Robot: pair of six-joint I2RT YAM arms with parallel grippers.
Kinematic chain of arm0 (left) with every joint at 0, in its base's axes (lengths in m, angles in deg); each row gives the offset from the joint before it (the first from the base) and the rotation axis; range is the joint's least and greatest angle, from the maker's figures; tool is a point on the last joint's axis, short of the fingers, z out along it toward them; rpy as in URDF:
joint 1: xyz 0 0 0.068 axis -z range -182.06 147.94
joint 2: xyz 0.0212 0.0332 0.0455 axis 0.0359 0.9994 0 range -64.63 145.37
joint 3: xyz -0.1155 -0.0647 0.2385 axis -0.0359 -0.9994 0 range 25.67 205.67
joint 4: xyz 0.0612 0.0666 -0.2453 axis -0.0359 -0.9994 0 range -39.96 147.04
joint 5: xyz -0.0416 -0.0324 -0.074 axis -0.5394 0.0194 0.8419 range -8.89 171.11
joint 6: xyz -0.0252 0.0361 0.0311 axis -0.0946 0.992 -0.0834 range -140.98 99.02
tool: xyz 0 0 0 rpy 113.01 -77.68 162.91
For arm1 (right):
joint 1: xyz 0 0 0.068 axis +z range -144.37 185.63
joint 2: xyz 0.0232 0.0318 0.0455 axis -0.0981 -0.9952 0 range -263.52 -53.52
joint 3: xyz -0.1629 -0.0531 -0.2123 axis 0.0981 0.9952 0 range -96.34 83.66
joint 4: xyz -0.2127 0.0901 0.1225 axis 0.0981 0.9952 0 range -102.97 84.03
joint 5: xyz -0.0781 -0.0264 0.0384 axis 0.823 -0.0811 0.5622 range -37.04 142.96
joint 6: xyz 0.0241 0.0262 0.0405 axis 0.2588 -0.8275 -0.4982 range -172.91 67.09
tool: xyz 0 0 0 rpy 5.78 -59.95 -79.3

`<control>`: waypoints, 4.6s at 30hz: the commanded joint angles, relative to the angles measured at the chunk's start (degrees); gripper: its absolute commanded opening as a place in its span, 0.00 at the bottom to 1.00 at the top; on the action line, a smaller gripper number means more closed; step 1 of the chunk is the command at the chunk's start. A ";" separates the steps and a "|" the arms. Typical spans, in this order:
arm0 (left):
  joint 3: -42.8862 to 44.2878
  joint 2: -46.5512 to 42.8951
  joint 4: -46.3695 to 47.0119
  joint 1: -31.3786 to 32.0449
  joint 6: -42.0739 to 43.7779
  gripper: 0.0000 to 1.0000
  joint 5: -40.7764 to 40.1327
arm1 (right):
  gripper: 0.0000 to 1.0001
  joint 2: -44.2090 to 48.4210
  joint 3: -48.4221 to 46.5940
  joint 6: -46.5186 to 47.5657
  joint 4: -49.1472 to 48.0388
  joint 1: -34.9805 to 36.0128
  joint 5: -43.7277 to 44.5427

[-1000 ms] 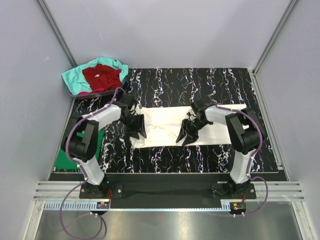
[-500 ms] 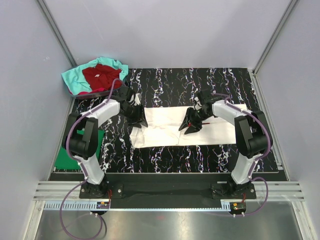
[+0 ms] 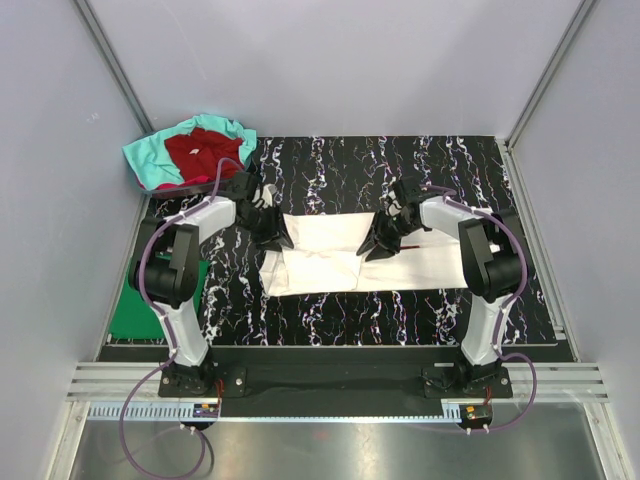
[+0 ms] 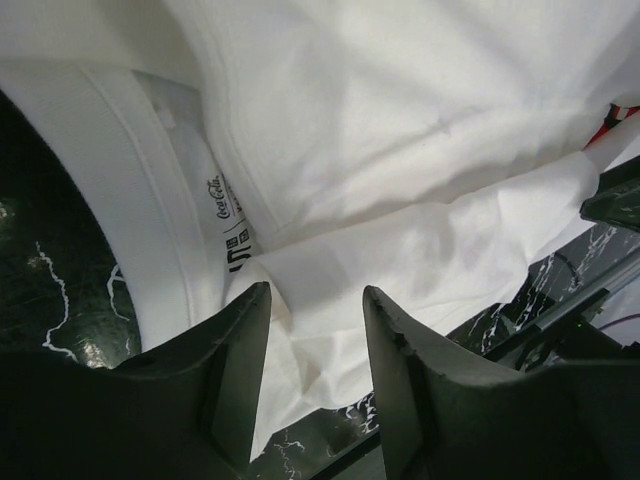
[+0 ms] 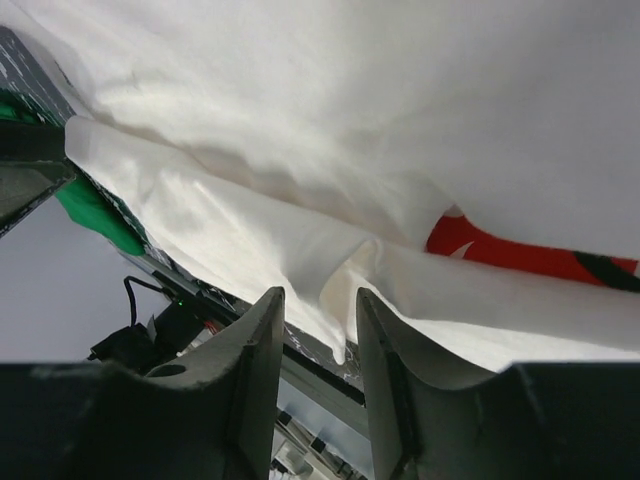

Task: Fold and stack the t-shirts
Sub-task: Fold the tshirt

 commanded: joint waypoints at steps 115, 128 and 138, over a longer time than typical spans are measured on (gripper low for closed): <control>-11.15 -12.13 18.33 3.31 -16.75 0.26 9.77 | 0.37 2.96 -10.80 4.87 9.40 5.79 0.82; -18.36 -2.88 40.86 3.14 -25.37 0.21 13.83 | 0.00 -10.68 -5.26 -9.82 -20.41 6.85 -20.12; -18.45 1.95 38.24 -0.37 -20.81 0.21 10.93 | 0.00 -17.53 -5.71 -9.90 -23.13 5.54 -15.90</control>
